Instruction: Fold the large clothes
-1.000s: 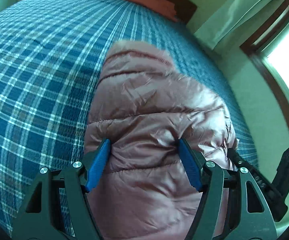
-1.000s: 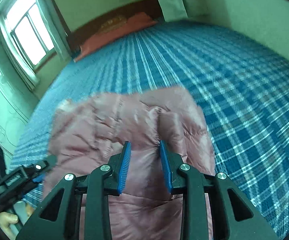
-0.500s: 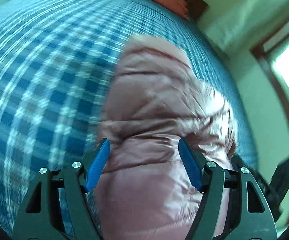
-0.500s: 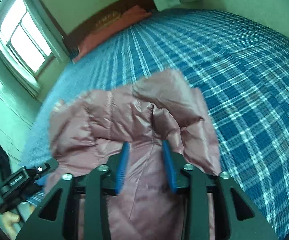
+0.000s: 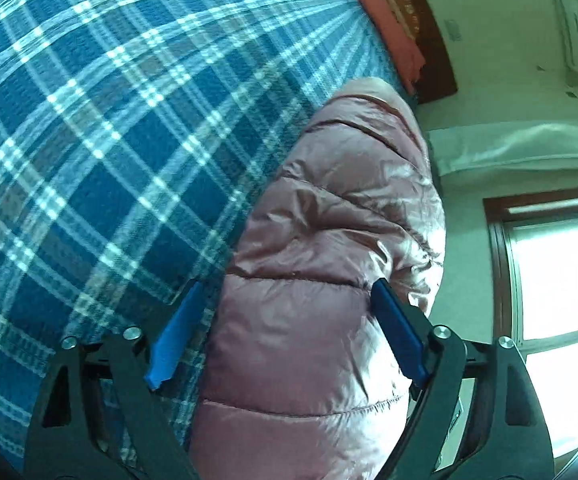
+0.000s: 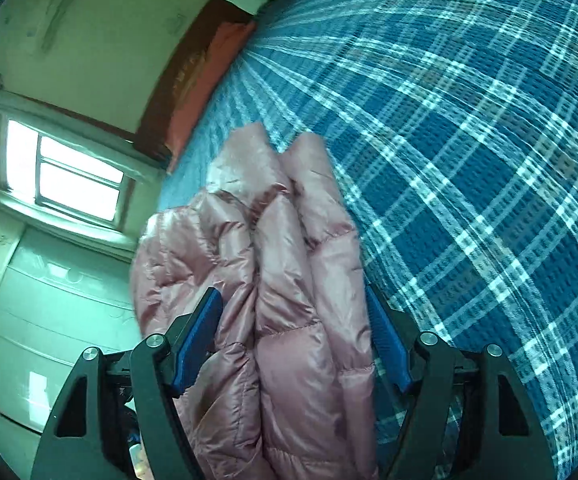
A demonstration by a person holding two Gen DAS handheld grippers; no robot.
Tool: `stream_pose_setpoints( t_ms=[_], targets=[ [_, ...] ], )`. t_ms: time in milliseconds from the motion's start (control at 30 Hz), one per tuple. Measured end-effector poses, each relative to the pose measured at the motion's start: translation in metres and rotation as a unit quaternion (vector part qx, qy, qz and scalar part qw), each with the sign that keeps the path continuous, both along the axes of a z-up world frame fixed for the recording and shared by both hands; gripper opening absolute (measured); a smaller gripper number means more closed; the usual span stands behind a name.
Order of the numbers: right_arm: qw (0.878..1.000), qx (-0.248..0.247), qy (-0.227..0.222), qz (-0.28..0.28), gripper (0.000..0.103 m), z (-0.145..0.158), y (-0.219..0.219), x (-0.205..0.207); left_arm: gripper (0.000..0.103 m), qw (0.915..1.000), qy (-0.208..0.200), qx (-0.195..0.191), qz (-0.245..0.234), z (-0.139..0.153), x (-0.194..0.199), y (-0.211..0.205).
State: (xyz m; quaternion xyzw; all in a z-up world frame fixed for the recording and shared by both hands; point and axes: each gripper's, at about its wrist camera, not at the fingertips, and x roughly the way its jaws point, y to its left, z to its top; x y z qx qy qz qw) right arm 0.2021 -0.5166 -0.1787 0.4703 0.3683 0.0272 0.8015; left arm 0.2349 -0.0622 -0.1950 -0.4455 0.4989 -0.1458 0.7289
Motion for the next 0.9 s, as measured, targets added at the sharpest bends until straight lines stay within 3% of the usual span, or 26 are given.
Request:
stream_pose_setpoints(
  t_ms=[133, 400, 667, 900],
  targets=[
    [0.999, 0.012, -0.016, 0.027, 0.075, -0.001, 0.01, -0.002, 0.086, 0.9998, 0.005, -0.021, 0.002, -0.005, -0.012, -0.009],
    [0.999, 0.027, -0.041, 0.022, 0.072, -0.005, 0.031, -0.013, 0.086, 0.9999, -0.015, -0.004, 0.001, 0.0, -0.022, -0.018],
    [0.997, 0.042, -0.047, 0.042, 0.045, -0.015, 0.048, -0.023, 0.061, 0.999, -0.028, 0.019, -0.028, 0.005, -0.027, -0.023],
    [0.995, 0.041, -0.078, 0.043, 0.036, 0.0, 0.057, -0.036, 0.052, 0.9972, -0.056, 0.034, -0.037, 0.021, -0.027, -0.02]
  ],
)
